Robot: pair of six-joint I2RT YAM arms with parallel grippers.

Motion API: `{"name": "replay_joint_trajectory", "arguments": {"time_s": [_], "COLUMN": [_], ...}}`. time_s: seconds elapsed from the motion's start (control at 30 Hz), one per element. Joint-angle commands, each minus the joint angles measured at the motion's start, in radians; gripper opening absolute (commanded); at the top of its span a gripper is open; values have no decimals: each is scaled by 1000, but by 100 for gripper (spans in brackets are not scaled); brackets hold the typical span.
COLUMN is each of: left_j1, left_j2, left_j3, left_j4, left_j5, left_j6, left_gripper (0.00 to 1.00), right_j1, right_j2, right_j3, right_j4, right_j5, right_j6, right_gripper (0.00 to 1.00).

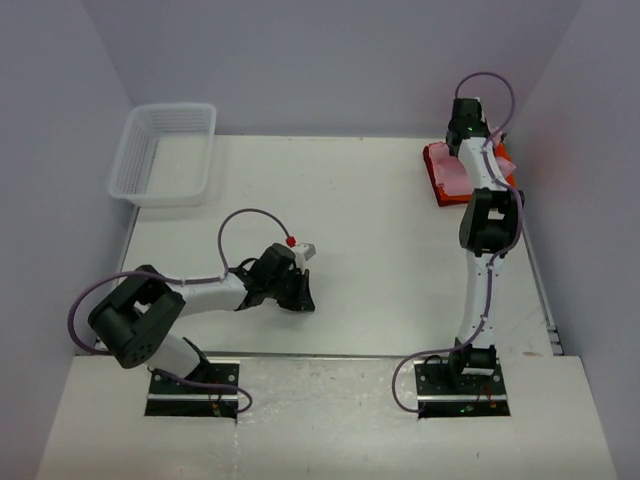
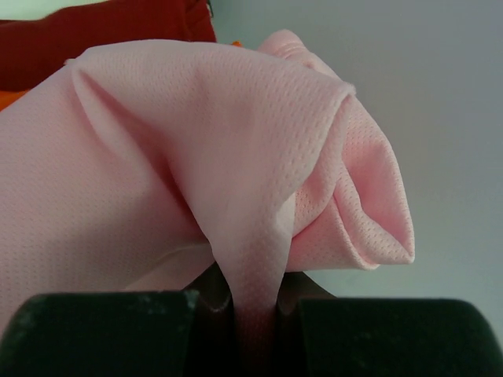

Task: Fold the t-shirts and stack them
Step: Put the neatly folded tshirt into the corner of the board with the right arm

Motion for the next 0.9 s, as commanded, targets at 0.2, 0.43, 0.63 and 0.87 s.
{"name": "replay_joint_trajectory", "arguments": {"time_s": [0.2,0.43,0.63,0.87], "left_j1": [-15,-34,-113,-153], "left_j2": [37,59,10,-43], "left_j3": [-3,23,52,138], "left_j4": [17,40,13,-30], "left_j5": [0,3,-56,-218], "left_j6": [2,-20,-61,-15], "left_gripper": [3,3,3,2], "right_j1": [-46,139,212,203], "right_j2": [51,-200,-280,-512], "right_j3": [122,-5,135,-130], "right_j4": [145,252,6,-281], "right_j5": [-31,-51,-141,-487], "right_j6": [-49,-75,92,528], "right_gripper": [99,99,99,0]}}
